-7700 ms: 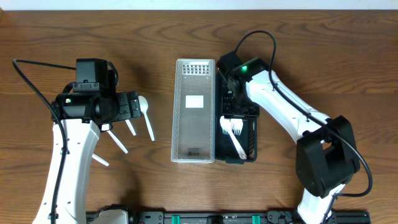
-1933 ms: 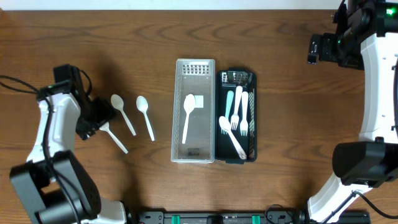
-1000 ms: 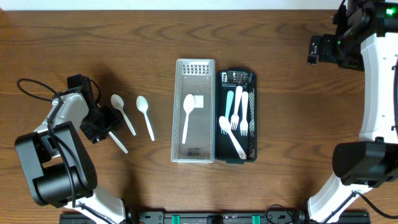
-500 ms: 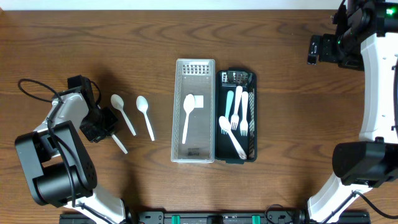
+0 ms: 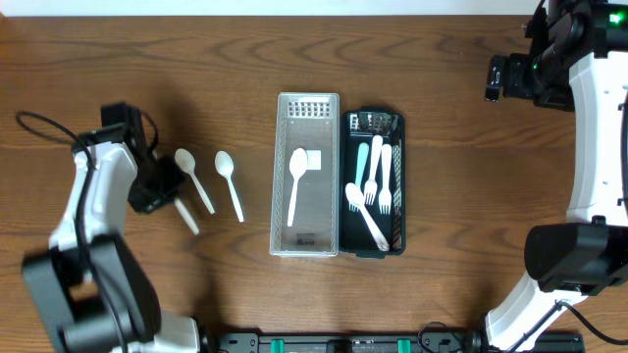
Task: Pack container
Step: 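Move the left gripper back and grasp a second white spoon, then place the second spoon in the grey basket and release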
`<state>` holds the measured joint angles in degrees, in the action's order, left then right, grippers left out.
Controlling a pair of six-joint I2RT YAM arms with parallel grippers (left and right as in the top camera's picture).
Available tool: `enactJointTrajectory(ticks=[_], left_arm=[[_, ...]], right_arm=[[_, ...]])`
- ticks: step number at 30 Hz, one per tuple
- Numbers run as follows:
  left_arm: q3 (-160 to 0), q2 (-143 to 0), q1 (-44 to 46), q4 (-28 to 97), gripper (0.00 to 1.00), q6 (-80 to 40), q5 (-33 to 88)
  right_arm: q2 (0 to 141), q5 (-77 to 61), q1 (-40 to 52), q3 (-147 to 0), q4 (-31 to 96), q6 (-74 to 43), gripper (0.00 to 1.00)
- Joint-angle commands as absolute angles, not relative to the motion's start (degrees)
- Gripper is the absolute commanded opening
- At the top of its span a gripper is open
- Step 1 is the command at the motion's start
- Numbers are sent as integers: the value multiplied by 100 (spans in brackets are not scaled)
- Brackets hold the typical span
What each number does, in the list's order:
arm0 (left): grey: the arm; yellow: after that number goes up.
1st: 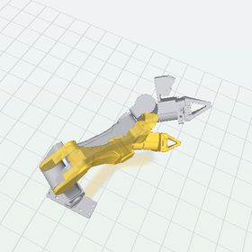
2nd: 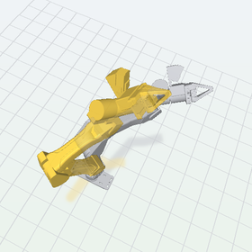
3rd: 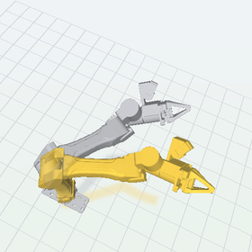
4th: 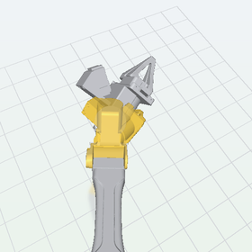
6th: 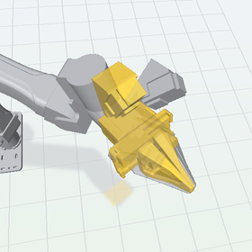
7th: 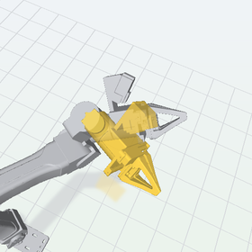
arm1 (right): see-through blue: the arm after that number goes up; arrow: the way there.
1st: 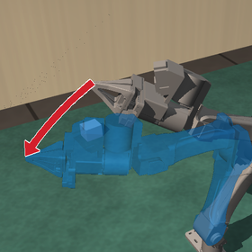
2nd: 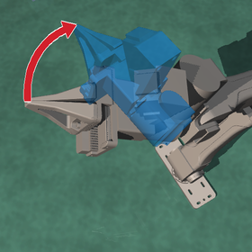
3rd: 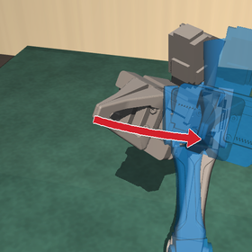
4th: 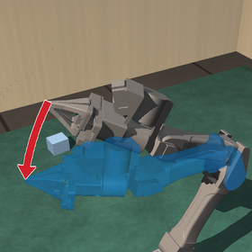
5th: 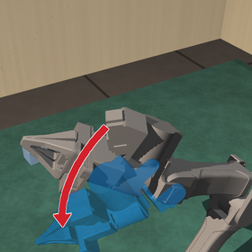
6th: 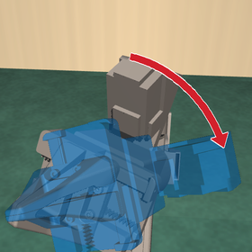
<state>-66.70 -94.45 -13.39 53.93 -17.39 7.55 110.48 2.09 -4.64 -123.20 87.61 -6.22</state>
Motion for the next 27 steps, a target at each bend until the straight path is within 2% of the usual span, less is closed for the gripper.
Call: enactJointTrajectory(ticks=[1, 7, 10, 14, 18, 27], left_arm=[[-7201, -8683, -764, 5690, 6, -1592, 797], [-7673, -8077, 854, 5780, 6, -1664, 794], [-7758, -8173, 1715, 5610, 6, -1662, 794], [-7758, -8562, 2423, 5315, 6, -1658, 797], [-7758, -9214, 2797, 5061, 5, -1651, 794], [-7758, -10484, 2821, 4781, 6, -1439, 794]], right_arm=[[11006, 189, -475, -12293, 8761, -526, 99], [11006, 189, -475, -12293, 8744, -526, 99], [11006, 189, -475, -12293, 8746, -526, 99], [11006, 189, -475, -12293, 8746, -526, 99], [11006, 189, -475, -12293, 8757, -526, 99], [11006, 189, -475, -12293, 8772, -526, 99]])
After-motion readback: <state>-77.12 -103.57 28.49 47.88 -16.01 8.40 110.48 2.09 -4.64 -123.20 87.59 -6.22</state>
